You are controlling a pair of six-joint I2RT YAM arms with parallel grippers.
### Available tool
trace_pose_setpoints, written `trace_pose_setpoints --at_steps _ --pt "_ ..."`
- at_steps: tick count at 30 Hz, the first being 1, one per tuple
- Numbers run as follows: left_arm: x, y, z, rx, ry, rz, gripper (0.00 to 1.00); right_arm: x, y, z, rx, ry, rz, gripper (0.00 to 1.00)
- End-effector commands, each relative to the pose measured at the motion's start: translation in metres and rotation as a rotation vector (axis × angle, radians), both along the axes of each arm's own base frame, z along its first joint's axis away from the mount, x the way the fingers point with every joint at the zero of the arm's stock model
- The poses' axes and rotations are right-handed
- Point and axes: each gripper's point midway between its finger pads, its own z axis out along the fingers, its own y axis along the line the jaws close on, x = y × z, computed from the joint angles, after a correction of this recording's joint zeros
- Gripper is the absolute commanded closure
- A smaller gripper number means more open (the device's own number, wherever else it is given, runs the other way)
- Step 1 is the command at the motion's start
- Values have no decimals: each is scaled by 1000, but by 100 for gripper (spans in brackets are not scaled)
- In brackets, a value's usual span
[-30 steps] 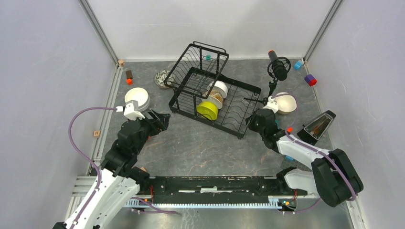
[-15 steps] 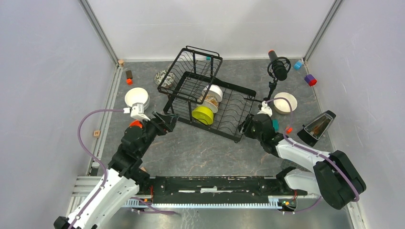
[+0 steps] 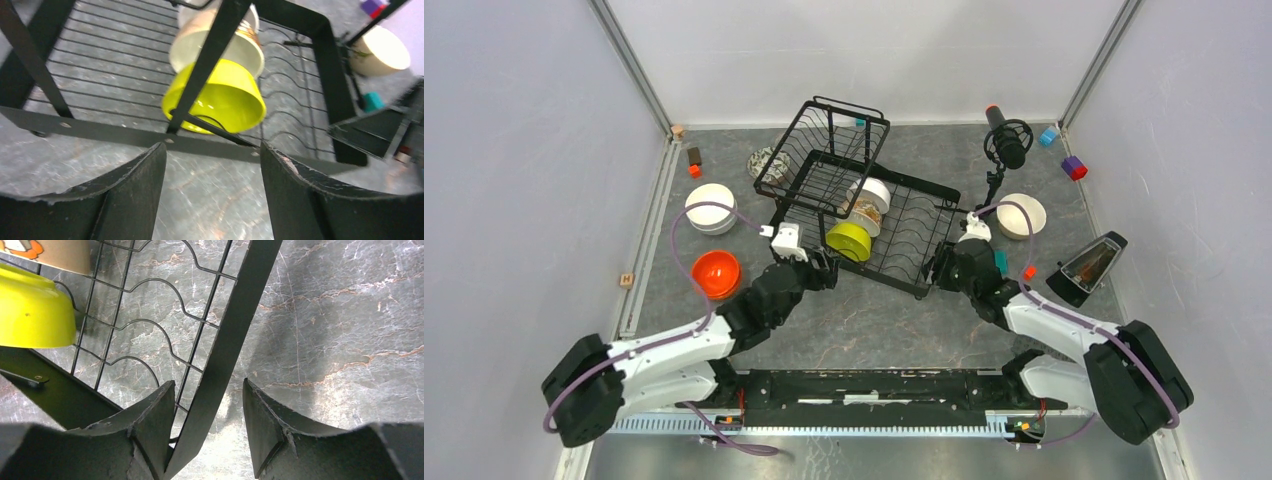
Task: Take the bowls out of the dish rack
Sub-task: Move the dish rack to the center of the board, then adjust the dish rack at the center of the board.
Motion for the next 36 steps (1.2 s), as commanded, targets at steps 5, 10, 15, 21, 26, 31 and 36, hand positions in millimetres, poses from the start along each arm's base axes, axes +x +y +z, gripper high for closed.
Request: trace_pose_setpoints --at_steps 5,10,15,21,26,31,36 --pt "54 6 61 73 -255 226 38 -11 -9 7 -24 -49 41 44" --pt "71 -7 61 102 -273 248 55 -17 -9 10 -14 -65 59 48" --pt "81 -5 52 91 -274 295 78 -21 -4 14 9 -69 89 54" --pt "88 8 37 83 -270 318 98 -9 -26 40 -131 -129 46 40" --pt "85 6 33 78 -278 277 98 14 -48 67 -202 -178 -67 33" --pt "81 0 23 67 -255 226 98 53 -55 84 -158 -209 -182 34" --pt "73 -4 8 27 -190 200 98 92 -56 82 -169 -188 -257 39"
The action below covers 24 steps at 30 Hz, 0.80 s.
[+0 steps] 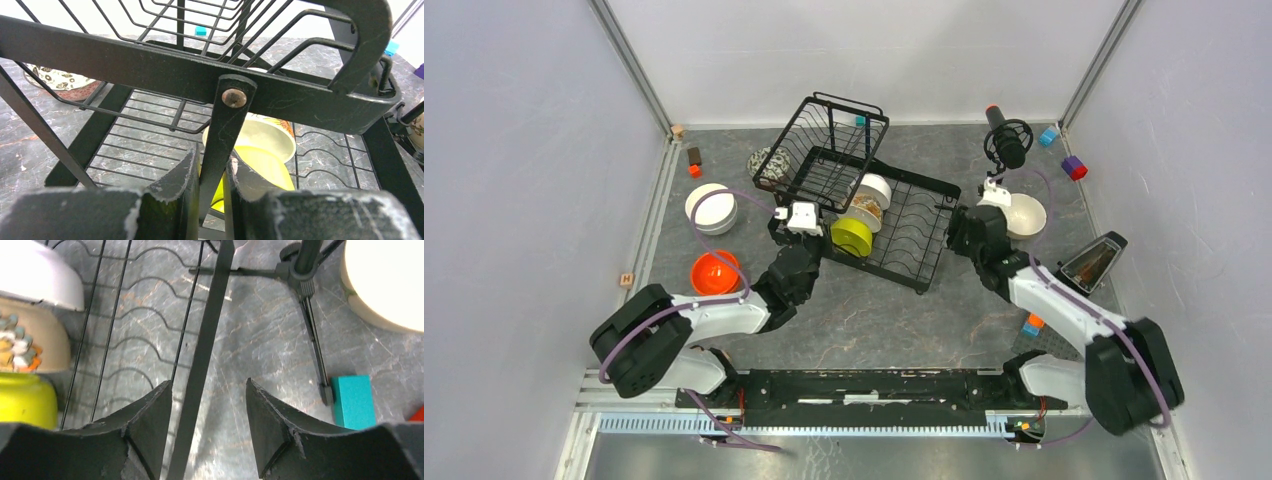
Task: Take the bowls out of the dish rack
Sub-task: Adjust the dish rack at the center of the board.
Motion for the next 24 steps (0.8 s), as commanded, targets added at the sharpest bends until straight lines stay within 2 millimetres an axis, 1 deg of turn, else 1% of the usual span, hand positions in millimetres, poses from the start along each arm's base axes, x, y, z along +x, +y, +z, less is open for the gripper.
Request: trace_pose_setpoints --at_steps 1,3,5,6,9,14,17,20,24 --pt "-8 -4 -19 -126 78 -28 98 43 -4 19 -12 -54 -94 40" --pt "-9 -5 -23 -129 87 -31 98 52 -6 13 -41 -35 -105 42" --pt "-11 -3 -27 -138 98 -22 97 57 -7 4 -62 -9 -101 45" --pt "-11 -2 -29 -142 104 -21 97 57 -7 -1 -70 3 -100 48" --pt "-12 0 -31 -142 108 -11 97 54 -7 -15 -65 30 -91 60" --pt "-10 2 -25 -161 132 21 96 37 1 -31 -13 61 -43 79" --pt "-6 -2 -19 -168 125 18 96 24 0 -37 1 69 -27 88" --pt "-3 -3 -17 -166 120 29 97 14 1 -39 18 72 -6 94" --pt "3 -2 -15 -153 112 53 98 2 6 -38 46 76 33 97"
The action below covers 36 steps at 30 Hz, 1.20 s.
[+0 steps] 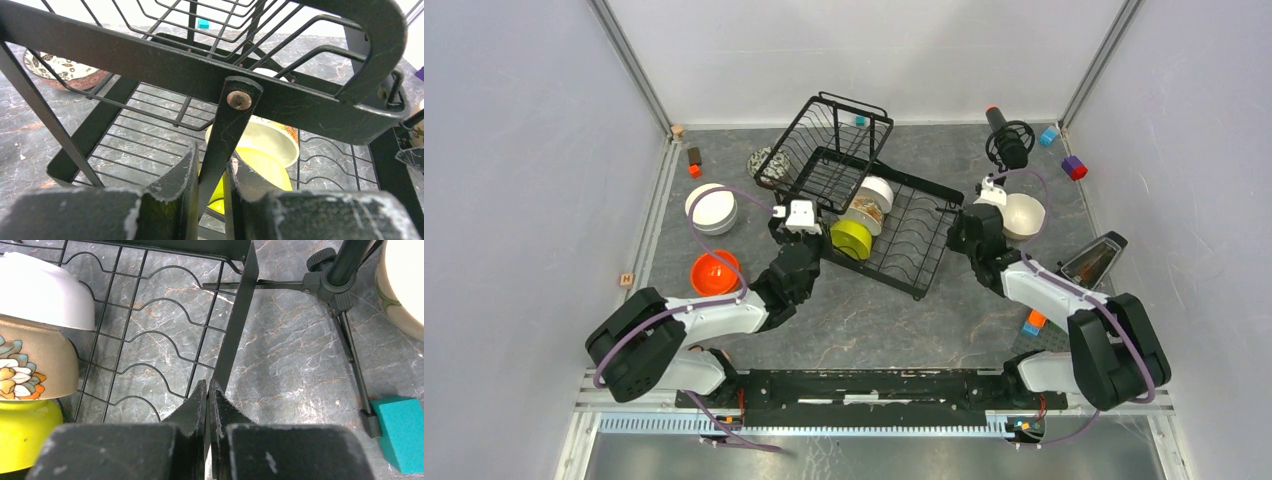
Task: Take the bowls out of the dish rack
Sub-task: Adjust the dish rack at the center of the board.
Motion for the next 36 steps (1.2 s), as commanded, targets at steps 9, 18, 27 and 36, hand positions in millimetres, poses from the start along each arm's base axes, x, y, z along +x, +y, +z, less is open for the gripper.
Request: trace_pose_setpoints --at_steps 9,18,27,36 --pt "25 -1 -14 -132 81 80 98 -51 11 -21 83 87 118 98" --pt "50 8 -16 -136 100 109 98 -65 15 -31 109 111 153 98" --pt "72 17 -21 -105 112 123 98 -75 25 -45 153 145 190 98" --pt "77 20 -29 -110 131 123 98 -83 35 -50 178 158 231 98"
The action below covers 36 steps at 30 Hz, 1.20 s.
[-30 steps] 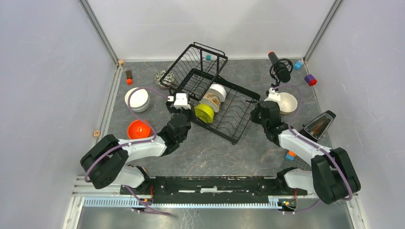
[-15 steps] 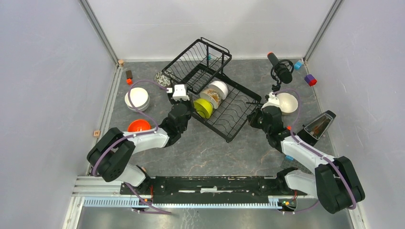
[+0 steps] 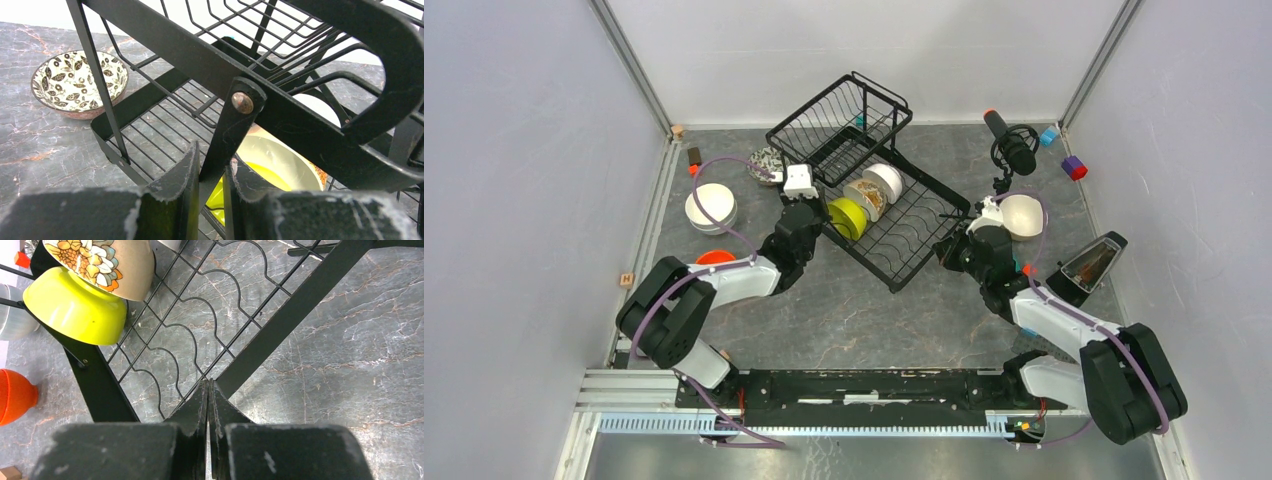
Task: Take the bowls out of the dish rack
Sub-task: Adjust the dish rack at the center of the board.
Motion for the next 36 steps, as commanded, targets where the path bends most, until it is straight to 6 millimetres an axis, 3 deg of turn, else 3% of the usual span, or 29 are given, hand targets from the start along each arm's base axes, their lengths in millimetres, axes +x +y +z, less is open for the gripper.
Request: trace_pose_setpoints --at_steps 1,4,10,17,21,31,36 --pt "-2 3 -31 -102 102 20 98 -39 -5 -51 -72 186 51 98" --pt "-9 5 -33 -133 112 20 91 -41 -1 -50 -65 182 68 98" --pt "-31 16 -21 -193 121 30 43 -39 -2 -37 -92 138 94 85" --pt "-50 33 15 -195 88 38 20 -33 -8 -19 -150 84 100 67" --pt "-62 37 24 -207 100 31 1 -30 -8 -12 -159 67 105 57" --pt "-109 44 16 -223 272 24 0 -23 -21 18 -259 -15 99 39" --pt "-136 68 19 -279 305 73 0 -22 -25 38 -280 -55 91 34"
